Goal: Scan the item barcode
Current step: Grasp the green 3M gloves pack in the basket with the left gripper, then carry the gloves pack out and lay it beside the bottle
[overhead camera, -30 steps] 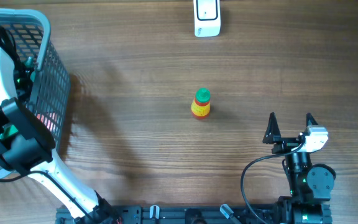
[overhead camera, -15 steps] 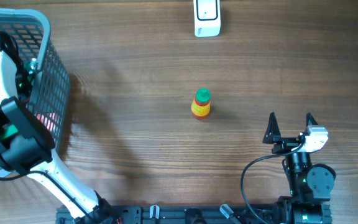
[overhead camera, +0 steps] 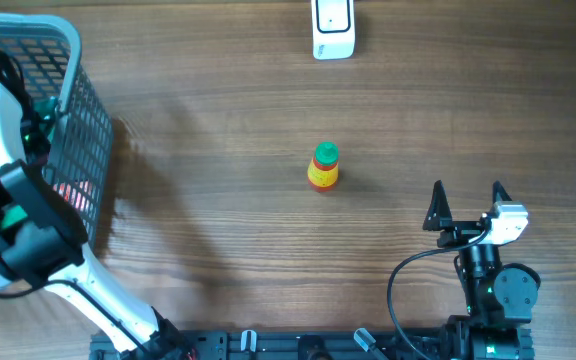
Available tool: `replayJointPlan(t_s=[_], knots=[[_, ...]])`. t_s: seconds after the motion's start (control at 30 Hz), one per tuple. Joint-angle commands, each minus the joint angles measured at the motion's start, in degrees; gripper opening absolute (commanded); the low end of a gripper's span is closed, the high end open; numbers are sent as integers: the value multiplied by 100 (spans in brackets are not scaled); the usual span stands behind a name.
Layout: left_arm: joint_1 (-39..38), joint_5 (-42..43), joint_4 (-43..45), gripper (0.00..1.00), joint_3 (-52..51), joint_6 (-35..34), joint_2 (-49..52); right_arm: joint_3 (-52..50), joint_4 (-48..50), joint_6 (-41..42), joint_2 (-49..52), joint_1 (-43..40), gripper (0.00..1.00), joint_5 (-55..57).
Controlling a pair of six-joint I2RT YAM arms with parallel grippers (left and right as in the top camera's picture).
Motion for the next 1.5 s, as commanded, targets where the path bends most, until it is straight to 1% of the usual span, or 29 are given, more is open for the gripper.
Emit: replayJointPlan(t_s=[0.0,0.3,0.37,0.6,0.83,1.0,1.07,1.17,1.33,1.4,1.47], knots=[[42,-223,-7,4,-15,271,-741,-20,11,-103,-31,-13,100,79],[24,-105,-22,4,-15,271,-1816,-20,11,-103,-31,-13,100,81],[24,201,-22,4,-15,271,-2164,-20,11,-103,-31,-13,100,81],[24,966,-15,4,-15,271,-2868,-20,11,-103,-31,-13,100,81],[22,1674,142,4,-15,269,-3370,-20,11,-103,-31,-13,100,81],[-55,2387,354,4,-15,297,-3587,-20,11,-101,-31,-13,100,81],[-168,2608,590,4,-15,568,-3630,-20,11,-105,-31,-13,100,81],[-424,2839,1202,4,-15,1309,-3646,-20,11,-101,-31,-13,100,81],[-1215,2889,2251,4,-15,3248,-3644,-20,11,-101,-31,-13,100,81],[-1478,2889,2420,4,-15,3801,-3644,-20,11,-103,-31,-13,99,81],[-1840,2887,2570,4,-15,4612,-3644,-20,11,-103,-31,-13,100,81]])
